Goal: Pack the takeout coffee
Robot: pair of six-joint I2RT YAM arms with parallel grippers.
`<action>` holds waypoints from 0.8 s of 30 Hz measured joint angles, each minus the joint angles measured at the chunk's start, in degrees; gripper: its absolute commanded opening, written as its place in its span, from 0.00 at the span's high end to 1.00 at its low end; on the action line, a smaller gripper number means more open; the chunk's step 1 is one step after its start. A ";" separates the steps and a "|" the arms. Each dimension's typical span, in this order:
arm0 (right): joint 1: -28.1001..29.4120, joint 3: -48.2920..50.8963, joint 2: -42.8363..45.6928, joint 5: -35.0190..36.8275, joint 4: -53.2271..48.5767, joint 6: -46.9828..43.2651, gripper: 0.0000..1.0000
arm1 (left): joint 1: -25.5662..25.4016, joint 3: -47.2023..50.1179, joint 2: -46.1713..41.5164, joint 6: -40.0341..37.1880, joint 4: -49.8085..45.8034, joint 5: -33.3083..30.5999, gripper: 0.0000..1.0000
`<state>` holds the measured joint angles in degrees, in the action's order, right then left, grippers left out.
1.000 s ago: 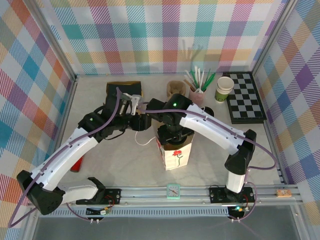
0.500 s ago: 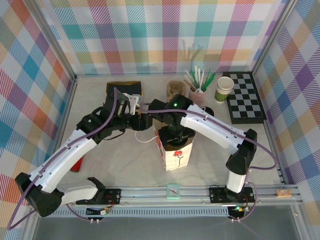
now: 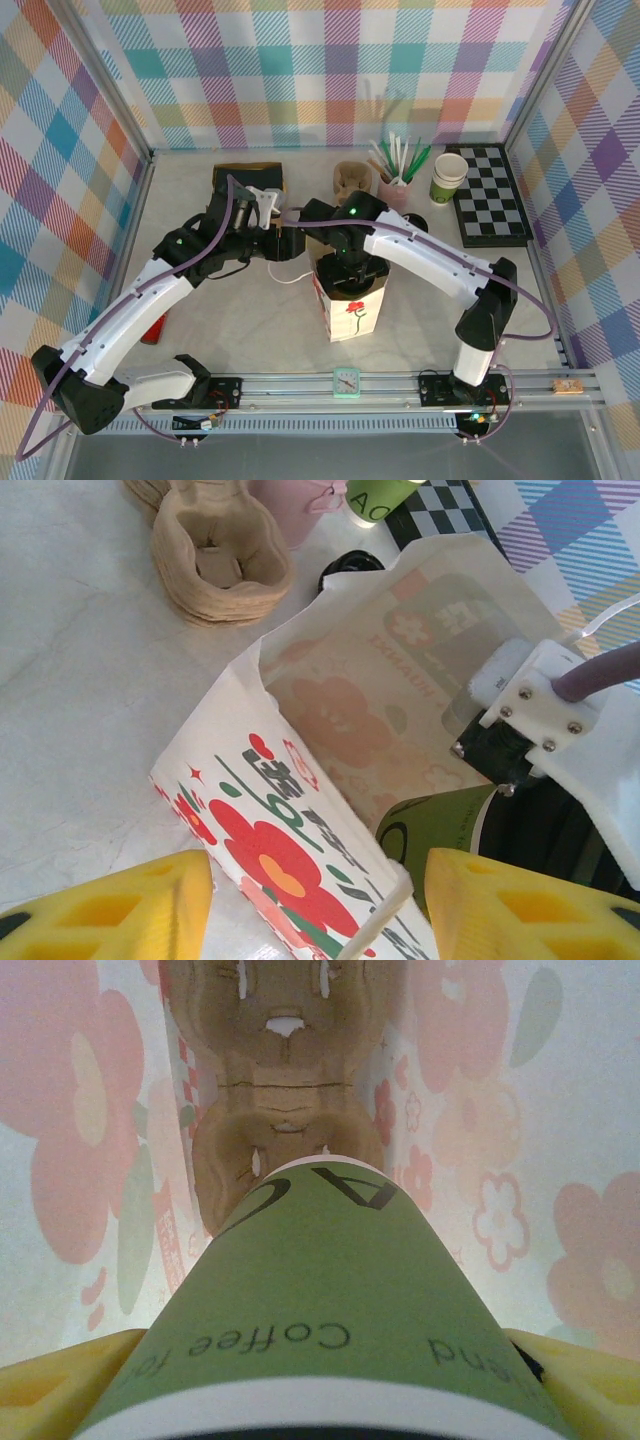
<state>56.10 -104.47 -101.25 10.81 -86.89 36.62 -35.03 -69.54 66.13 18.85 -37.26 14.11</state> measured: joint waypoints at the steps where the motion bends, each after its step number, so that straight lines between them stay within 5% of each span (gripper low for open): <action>1: -0.22 0.22 0.09 -0.07 0.26 -0.02 0.38 | 0.09 0.09 0.00 0.02 -0.04 0.07 0.42; 24: -0.28 5.60 2.12 -1.38 4.92 -1.09 0.39 | 0.35 2.97 -2.25 0.00 3.21 4.96 0.41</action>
<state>55.81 -98.87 -99.13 9.43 -81.97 35.53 -34.68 -66.57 63.88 18.85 -34.04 19.07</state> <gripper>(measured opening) 0.839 0.587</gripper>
